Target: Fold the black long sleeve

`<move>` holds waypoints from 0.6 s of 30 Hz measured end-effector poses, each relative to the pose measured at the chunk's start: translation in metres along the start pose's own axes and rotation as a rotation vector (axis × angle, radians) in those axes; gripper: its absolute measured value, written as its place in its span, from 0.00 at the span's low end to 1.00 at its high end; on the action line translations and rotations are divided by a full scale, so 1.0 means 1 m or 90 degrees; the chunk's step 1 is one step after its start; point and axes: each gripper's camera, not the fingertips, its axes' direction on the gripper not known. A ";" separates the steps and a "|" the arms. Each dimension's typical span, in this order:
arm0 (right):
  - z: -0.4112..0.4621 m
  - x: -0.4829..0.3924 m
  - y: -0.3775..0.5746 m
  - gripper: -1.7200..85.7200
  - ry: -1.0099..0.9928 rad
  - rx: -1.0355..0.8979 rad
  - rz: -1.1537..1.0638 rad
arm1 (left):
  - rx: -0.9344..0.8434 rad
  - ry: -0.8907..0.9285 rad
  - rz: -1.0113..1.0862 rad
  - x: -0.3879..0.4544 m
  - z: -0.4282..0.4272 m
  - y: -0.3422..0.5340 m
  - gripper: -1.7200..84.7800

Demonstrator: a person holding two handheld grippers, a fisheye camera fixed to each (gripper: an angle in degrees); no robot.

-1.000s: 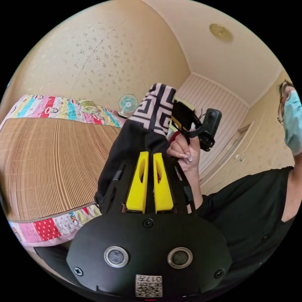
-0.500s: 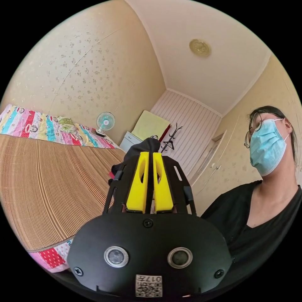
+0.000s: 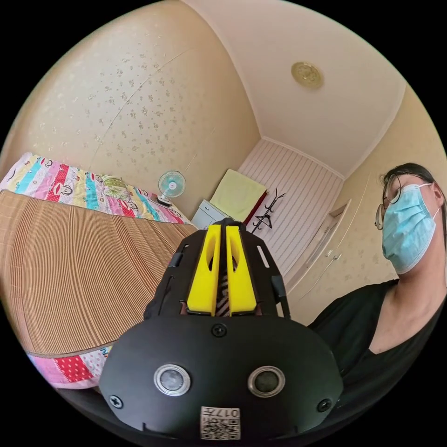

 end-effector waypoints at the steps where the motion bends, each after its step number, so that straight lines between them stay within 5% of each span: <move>1: -0.009 0.002 0.000 0.08 0.028 0.016 -0.002 | 0.005 -0.005 0.001 -0.001 -0.007 -0.001 0.02; 7: -0.130 -0.003 0.010 0.06 0.139 0.311 -0.008 | 0.038 -0.004 0.028 -0.022 -0.076 -0.013 0.01; 12: -0.198 -0.063 -0.032 0.06 0.176 0.489 -0.137 | 0.021 0.181 0.213 0.002 -0.115 -0.073 0.01; 15: -0.197 -0.056 -0.090 0.06 0.108 0.503 -0.170 | 0.016 0.048 0.231 -0.009 -0.126 -0.128 0.02; 18: -0.140 -0.014 -0.203 0.07 0.168 0.365 -0.155 | -0.027 -0.078 0.163 -0.079 -0.095 -0.211 0.03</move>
